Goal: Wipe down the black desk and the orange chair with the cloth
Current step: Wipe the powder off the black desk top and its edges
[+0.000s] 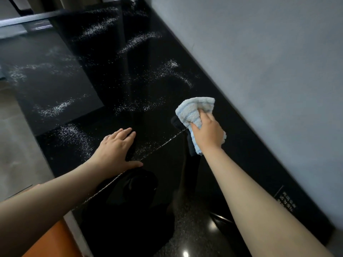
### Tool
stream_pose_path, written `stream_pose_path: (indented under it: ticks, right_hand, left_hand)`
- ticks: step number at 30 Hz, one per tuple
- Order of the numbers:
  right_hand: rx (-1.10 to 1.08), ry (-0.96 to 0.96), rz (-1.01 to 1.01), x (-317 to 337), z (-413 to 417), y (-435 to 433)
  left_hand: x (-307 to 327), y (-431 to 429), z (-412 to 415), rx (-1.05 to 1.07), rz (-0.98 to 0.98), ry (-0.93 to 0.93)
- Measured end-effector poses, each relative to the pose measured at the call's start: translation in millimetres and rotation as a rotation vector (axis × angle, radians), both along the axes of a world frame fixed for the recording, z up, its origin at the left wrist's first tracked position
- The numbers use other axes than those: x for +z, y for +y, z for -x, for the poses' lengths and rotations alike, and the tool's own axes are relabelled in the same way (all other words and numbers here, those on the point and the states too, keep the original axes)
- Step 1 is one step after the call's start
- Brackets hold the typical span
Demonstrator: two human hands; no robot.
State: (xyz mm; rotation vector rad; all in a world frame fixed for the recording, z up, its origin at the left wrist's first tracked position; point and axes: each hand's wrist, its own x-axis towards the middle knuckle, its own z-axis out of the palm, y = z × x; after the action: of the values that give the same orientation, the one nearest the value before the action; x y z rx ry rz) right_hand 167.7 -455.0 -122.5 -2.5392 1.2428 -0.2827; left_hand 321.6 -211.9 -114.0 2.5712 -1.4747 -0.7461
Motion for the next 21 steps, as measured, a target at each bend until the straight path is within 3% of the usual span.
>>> stream_pose_path:
  ticks: [21]
  right_hand:
    - [0.053, 0.02, -0.023, 0, -15, 153]
  left_hand:
    - [-4, 159, -44, -0.015, -0.072, -0.155]
